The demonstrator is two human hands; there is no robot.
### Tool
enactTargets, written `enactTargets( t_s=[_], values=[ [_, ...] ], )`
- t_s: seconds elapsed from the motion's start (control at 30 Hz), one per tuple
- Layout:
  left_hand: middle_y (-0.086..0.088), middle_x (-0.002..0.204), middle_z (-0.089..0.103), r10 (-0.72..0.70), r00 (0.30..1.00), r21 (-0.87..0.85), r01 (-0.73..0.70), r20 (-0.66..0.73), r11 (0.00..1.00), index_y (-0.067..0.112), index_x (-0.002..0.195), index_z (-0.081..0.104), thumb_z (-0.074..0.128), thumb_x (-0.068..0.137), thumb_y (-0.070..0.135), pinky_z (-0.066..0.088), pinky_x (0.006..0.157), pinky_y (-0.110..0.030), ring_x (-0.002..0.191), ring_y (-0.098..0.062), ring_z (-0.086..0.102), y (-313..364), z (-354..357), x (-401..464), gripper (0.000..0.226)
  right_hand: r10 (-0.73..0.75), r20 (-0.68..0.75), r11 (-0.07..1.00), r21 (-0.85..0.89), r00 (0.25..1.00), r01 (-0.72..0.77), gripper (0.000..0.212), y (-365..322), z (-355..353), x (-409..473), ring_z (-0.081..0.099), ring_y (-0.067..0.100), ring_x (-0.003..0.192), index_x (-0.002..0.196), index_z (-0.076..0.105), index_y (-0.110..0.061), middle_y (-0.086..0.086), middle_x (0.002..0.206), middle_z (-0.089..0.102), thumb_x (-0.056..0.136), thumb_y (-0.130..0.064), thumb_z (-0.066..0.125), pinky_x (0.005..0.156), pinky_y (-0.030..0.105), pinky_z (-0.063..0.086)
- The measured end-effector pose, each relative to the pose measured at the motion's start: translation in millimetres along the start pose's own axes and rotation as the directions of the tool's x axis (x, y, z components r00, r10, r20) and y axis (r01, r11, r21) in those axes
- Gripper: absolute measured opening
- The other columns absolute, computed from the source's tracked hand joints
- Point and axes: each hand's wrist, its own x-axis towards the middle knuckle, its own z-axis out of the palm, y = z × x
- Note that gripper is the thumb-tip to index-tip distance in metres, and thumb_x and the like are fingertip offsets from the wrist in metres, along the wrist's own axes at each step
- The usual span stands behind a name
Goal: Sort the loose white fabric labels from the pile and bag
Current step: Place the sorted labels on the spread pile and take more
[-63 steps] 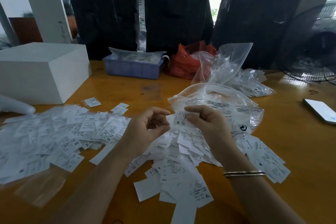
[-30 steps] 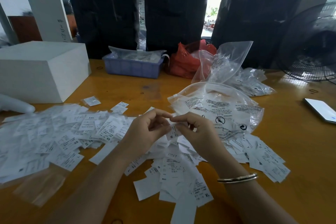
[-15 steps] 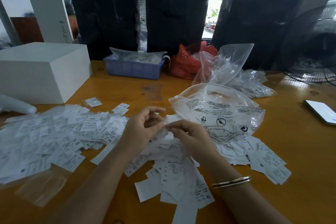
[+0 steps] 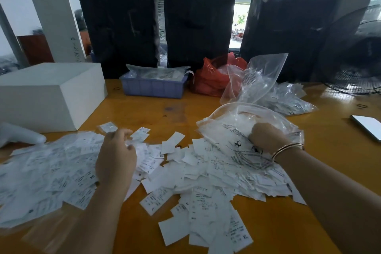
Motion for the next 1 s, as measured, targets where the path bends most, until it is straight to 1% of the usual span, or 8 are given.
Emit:
enactTargets(
  t_s=[0.1,0.17,0.33,0.47,0.57,0.7,0.87,1.0],
  values=[
    [-0.01,0.115,0.06,0.018,1.0,0.25,-0.022,0.019,0.968,0.019,0.117,0.061,0.067,0.084,0.012,0.042,0.078,-0.039,0.1,-0.027,0.054,-1,2,-2,0.034,-0.015,-0.113,1.0,-0.023,0.994,0.013,0.017,-6,2,-7,0.062,0.031,0.088,0.096,0.065,-0.007,0.012,0.097,0.065,0.089,-0.01,0.05,0.078,0.034,0.046],
    [-0.012,0.115,0.06,0.064,0.998,0.266,-0.062,0.001,0.962,0.018,0.114,0.063,0.068,0.083,0.013,0.041,0.082,-0.043,0.105,-0.031,0.052,3,1,-3,0.031,-0.007,-0.184,1.0,-0.012,0.983,0.004,0.02,-7,1,-10,0.062,0.03,0.085,0.093,0.068,-0.011,0.01,0.094,0.066,0.086,-0.007,0.049,0.082,0.035,0.046],
    [-0.011,0.108,0.064,0.27,0.963,0.094,-0.269,-0.004,0.959,0.012,0.104,0.068,0.069,0.082,0.01,0.039,0.078,-0.036,0.099,-0.03,0.057,19,2,-12,0.022,0.016,-0.233,0.995,0.099,0.972,0.008,0.015,-6,-9,-13,0.059,0.025,0.082,0.087,0.067,-0.014,0.006,0.093,0.065,0.086,-0.009,0.053,0.083,0.034,0.047],
    [-0.006,0.108,0.064,0.415,0.907,-0.056,-0.411,0.079,0.91,0.013,0.103,0.069,0.067,0.084,0.009,0.043,0.083,-0.032,0.103,-0.024,0.056,32,2,-21,0.019,0.031,-0.284,0.981,0.194,0.958,0.025,0.013,-4,-15,-13,0.052,0.014,0.063,0.077,0.068,-0.014,-0.002,0.072,0.062,0.087,-0.015,0.061,0.077,0.035,0.05],
    [-0.002,0.109,0.063,0.461,0.878,-0.136,-0.445,0.129,0.885,0.014,0.105,0.068,0.064,0.087,0.01,0.041,0.088,-0.029,0.107,-0.02,0.054,39,3,-27,0.019,0.037,-0.39,0.971,0.233,0.92,0.06,0.017,-3,-22,-13,0.051,0.013,0.058,0.075,0.065,-0.012,-0.003,0.066,0.057,0.089,-0.017,0.057,0.054,0.026,0.041],
    [0.003,0.112,0.061,0.465,0.863,-0.231,-0.42,0.196,0.878,0.017,0.108,0.067,0.061,0.09,0.013,0.037,0.093,-0.025,0.11,-0.014,0.05,44,4,-32,0.02,0.051,-0.477,0.904,0.396,0.877,0.163,0.011,-10,-31,-17,0.047,0.011,0.061,0.076,0.054,-0.015,0.0,0.073,0.057,0.085,-0.013,0.059,0.05,0.023,0.034],
    [0.016,0.108,0.057,0.435,0.854,-0.375,-0.319,0.284,0.87,0.027,0.104,0.064,0.06,0.091,0.016,0.033,0.087,-0.012,0.105,-0.001,0.048,49,5,-35,0.017,0.135,-0.48,0.659,0.697,0.867,0.284,0.015,-34,-41,-38,0.058,0.015,0.063,0.075,0.055,-0.016,0.002,0.071,0.063,0.083,-0.008,0.065,0.051,0.02,0.043],
    [0.02,0.092,0.065,0.355,0.835,-0.619,-0.021,0.421,0.785,0.038,0.094,0.062,0.056,0.093,0.029,0.046,0.072,-0.009,0.09,0.005,0.059,53,2,-35,0.012,0.003,-0.194,0.033,0.98,0.981,0.194,0.012,-59,-39,-72,0.07,0.017,0.069,0.089,0.057,-0.01,0.009,0.081,0.069,0.085,-0.001,0.064,0.056,0.018,0.052]
  ],
)
